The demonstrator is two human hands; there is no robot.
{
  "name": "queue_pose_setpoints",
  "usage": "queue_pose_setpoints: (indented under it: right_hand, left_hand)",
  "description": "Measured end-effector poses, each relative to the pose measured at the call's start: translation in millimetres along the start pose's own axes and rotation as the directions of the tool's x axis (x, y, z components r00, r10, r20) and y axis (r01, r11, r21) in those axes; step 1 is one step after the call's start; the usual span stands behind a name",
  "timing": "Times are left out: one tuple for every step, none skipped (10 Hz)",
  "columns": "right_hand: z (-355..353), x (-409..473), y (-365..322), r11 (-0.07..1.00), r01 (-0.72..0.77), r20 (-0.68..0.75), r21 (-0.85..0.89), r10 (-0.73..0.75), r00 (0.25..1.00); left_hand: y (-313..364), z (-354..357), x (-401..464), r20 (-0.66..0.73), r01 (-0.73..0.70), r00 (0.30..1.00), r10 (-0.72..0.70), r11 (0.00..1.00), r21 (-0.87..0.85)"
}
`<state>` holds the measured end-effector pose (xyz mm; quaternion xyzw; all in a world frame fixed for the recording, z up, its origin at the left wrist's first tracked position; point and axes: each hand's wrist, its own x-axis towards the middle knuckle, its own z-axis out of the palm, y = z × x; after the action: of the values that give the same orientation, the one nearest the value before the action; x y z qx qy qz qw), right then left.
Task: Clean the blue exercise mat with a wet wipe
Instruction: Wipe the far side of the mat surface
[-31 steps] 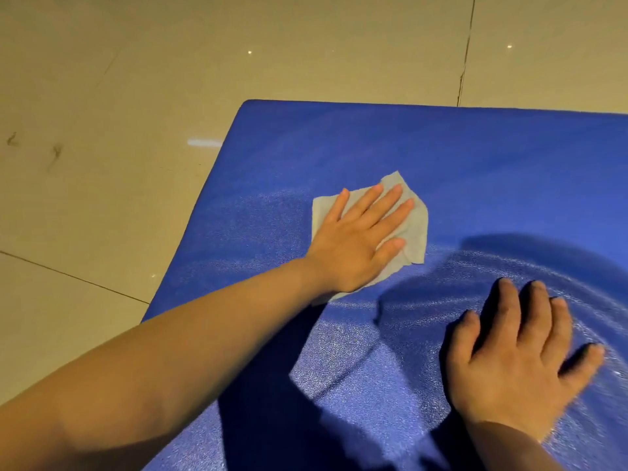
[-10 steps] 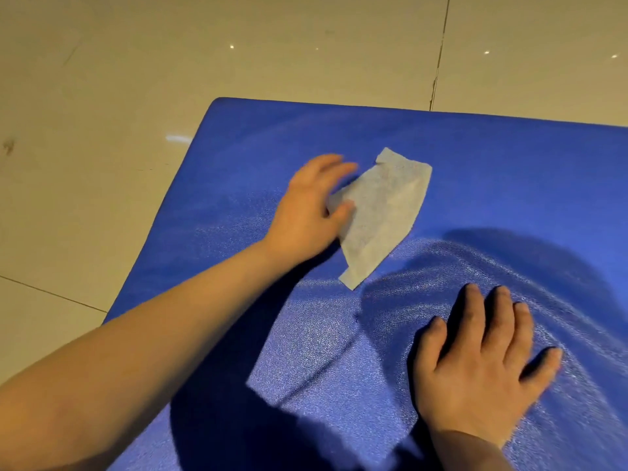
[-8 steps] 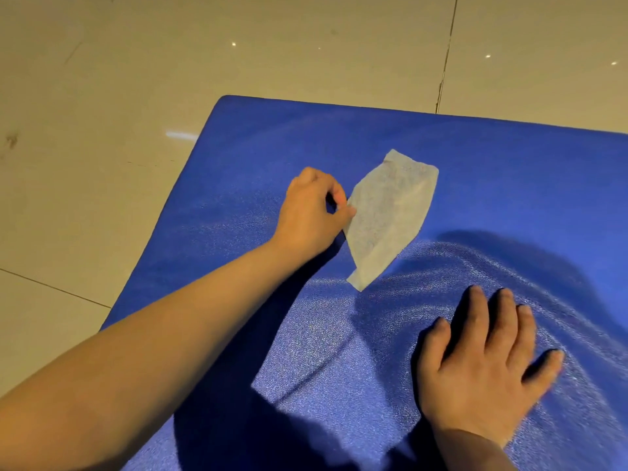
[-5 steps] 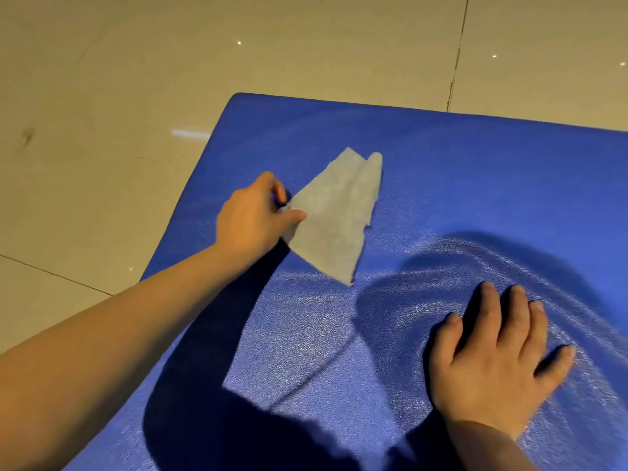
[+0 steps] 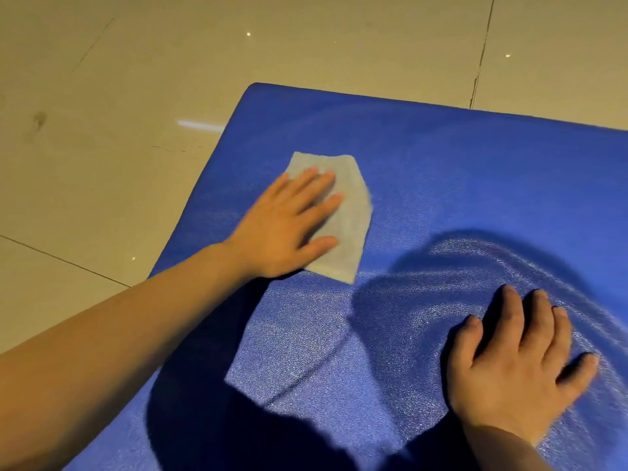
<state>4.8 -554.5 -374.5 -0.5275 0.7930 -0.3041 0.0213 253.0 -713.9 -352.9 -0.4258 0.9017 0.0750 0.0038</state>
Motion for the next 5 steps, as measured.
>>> queue_pose_setpoints:
  right_hand:
    - [3,3,2,1.000,-0.011,0.004,-0.020,0.012,1.000]
    - [4,0,5,0.998,-0.018,-0.007,-0.056,0.018,1.000]
    - [6,0,12,0.996,-0.027,0.025,-0.087,0.029,0.999]
    - [11,3,26,0.995,-0.081,0.096,-0.058,0.087,0.992]
    - [15,0,36,0.987,-0.110,0.149,-0.121,0.127,0.981]
  left_hand:
    - [10,27,30,0.043,0.117,0.992,-0.117,0.993,-0.003]
    - [13,23,38,0.007,0.209,0.978,-0.208,0.977,-0.046]
    - [-4,20,40,-0.019,0.472,0.881,-0.473,0.881,-0.025]
    - [-44,11,23,-0.029,0.756,0.654,-0.756,0.654,0.007]
    - [-69,4,12,-0.077,0.871,0.491,-0.868,0.491,0.022]
